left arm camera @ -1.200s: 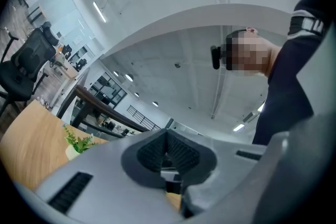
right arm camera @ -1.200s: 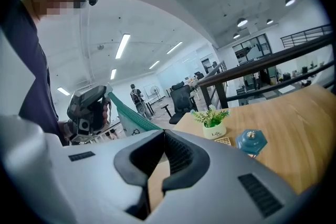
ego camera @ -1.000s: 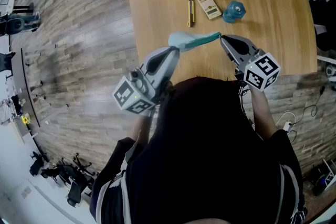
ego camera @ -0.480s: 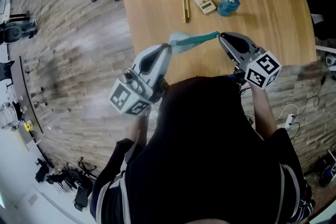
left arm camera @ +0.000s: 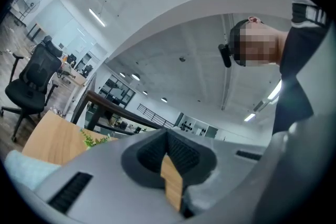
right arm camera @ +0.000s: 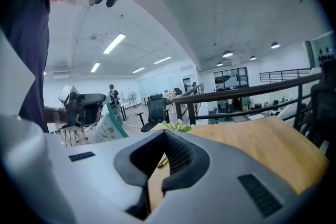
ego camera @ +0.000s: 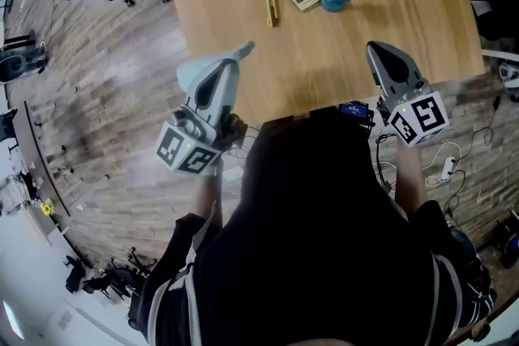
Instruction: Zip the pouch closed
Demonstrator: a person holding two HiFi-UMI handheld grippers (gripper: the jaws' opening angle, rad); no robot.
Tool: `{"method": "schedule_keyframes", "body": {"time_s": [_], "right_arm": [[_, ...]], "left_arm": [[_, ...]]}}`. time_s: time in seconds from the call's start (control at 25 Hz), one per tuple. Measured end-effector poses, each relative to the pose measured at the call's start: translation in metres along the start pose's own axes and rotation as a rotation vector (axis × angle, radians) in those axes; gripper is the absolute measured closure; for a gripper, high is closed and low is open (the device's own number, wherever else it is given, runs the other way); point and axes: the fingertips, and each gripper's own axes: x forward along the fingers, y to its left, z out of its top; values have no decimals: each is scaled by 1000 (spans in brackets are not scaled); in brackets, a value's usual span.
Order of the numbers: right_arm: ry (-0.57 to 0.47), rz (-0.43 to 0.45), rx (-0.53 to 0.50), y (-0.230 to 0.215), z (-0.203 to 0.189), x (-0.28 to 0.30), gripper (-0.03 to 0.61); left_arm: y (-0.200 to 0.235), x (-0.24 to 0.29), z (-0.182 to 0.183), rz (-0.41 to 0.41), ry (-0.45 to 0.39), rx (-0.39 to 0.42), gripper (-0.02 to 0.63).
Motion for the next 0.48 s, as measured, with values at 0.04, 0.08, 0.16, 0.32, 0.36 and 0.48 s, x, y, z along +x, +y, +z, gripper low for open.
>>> {"method": "schedule_keyframes", "body": {"time_s": [0.04, 0.08, 0.16, 0.32, 0.36, 0.48], "right_arm": [[3, -9, -8, 1, 0, -2, 566], [4, -13, -10, 1, 0, -4, 566], [5, -19, -11, 1, -1, -8, 566], [-7, -29, 3, -2, -2, -16, 566], [-12, -29, 10, -3, -2, -18, 566], [-20, -29, 16, -5, -3, -23, 566]], "left_arm": [[0, 2, -1, -2, 0, -5, 614], [-1, 3, -2, -5, -1, -9, 614], [-3, 8, -4, -14, -1, -15, 614], [-10, 17, -7, -39, 7, -13, 614], [-11, 19, -7, -44, 7, -14, 614], [-18, 26, -8, -66, 8, -24, 614]]}}
